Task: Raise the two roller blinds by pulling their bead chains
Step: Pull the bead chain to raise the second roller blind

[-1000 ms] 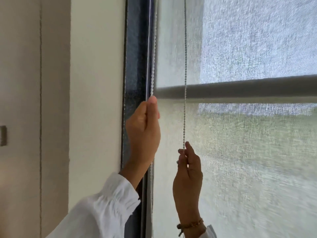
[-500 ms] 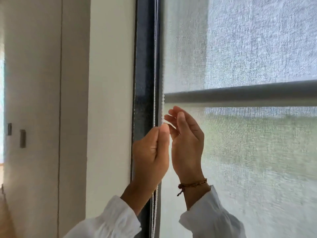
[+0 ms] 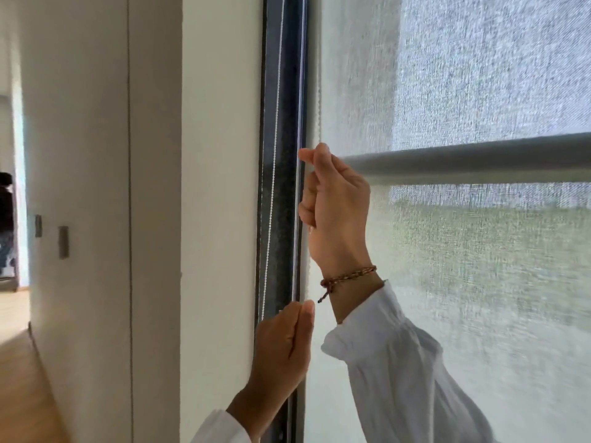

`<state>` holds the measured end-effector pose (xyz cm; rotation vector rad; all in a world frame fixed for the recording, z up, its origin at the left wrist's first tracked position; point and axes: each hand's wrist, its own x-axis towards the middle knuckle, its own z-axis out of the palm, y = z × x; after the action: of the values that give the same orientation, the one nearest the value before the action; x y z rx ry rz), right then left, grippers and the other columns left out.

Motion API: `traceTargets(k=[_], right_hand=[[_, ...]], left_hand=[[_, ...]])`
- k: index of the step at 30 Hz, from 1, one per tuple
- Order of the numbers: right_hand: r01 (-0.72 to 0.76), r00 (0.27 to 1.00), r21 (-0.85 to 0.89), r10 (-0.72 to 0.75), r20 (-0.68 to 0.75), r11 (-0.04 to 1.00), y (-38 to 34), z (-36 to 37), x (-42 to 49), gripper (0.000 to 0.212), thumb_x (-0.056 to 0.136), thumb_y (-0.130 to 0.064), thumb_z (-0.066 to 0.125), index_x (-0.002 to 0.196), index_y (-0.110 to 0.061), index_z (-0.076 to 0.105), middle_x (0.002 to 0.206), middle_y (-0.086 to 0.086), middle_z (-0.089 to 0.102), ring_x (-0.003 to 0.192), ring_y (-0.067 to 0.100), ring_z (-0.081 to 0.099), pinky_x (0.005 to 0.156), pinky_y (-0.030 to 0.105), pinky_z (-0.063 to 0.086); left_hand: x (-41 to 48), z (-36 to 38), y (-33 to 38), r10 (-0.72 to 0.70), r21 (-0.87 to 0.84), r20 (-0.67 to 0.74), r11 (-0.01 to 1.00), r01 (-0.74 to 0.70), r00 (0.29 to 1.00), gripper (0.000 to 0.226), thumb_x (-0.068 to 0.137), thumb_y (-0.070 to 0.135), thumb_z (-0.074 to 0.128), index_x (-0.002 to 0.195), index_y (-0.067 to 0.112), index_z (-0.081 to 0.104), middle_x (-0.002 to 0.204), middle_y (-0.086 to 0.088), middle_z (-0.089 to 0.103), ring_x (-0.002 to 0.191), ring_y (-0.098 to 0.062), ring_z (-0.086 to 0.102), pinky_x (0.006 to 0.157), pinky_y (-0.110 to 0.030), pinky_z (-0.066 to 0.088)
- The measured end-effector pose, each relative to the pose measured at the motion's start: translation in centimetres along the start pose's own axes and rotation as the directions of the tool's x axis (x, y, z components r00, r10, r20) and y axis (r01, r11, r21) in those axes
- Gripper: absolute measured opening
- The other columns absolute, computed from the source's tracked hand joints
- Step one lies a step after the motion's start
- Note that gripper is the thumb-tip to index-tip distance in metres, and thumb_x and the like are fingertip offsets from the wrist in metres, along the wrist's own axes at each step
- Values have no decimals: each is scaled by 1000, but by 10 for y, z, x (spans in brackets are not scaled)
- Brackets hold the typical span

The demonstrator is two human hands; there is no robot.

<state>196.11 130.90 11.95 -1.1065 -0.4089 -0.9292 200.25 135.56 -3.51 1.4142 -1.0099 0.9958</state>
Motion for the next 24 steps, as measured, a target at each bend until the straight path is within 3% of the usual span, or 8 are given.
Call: traceTargets(k=[4,7,9,10,12,18,20,24], right_hand=[[166,985,-23,-167,-47,986,2,3,-5,28,93,-22,52,70,-20,67,42,-9,29,37,7,21,38,19,21],[288,954,-72,-293,-59,955,-1,2,-9,28,90,-26,53,66,-24,66,43,-10,28,42,11,21,46,27,20],[320,944,-99,-325,-49,942,-2,3,-16,26,88,-28,52,66,-24,66,43,-12,29,43,12,21,48,29,20],[326,942,-121,-333,-45,938,-2,2,-21,25,88,-29,52,67,-23,65,43,-13,31,43,12,22,47,29,21],[322,942,-170,-333,-40,931,4,-3,-34,24,87,-28,51,68,-21,64,42,-14,38,43,9,29,48,28,25],[292,947,-298,-319,-44,909,41,-27,-78,21,85,-38,50,74,-30,66,43,-15,42,43,6,32,48,29,29],[279,948,-354,-315,-45,893,53,-35,-89,21,84,-44,48,78,-33,65,44,-14,42,42,6,31,47,27,28],[322,929,-456,-371,-18,830,61,-42,-97,28,88,-51,43,77,-33,60,46,-14,41,44,5,30,47,24,27]], left_hand=[[6,-3,-10,-125,-163,48,978,132,991,44,88,61,33,58,28,36,50,5,35,40,-2,28,43,-11,23],[18,-6,-5,-335,-388,209,834,393,919,49,79,70,38,56,29,49,47,2,41,42,-13,38,45,-26,36],[38,-10,9,-412,-432,250,762,482,876,53,82,67,33,76,25,63,61,-9,56,62,-32,55,74,-45,52],[50,-13,14,-442,-450,273,726,520,854,64,81,69,32,99,13,57,70,-8,62,73,-27,61,88,-46,49],[77,-18,26,-429,-543,297,659,521,853,54,85,66,27,101,27,61,96,5,68,95,-8,64,97,-32,45],[158,-39,67,-313,-695,386,520,497,868,39,94,43,33,106,14,56,97,-4,68,87,-17,67,82,-30,52],[179,-44,86,-288,-710,409,495,501,866,32,92,41,40,102,14,53,91,-3,67,69,-15,66,64,-26,53],[199,-35,103,-401,-676,384,492,549,832,24,92,36,48,88,13,54,51,7,44,35,-3,30,34,-16,24]])
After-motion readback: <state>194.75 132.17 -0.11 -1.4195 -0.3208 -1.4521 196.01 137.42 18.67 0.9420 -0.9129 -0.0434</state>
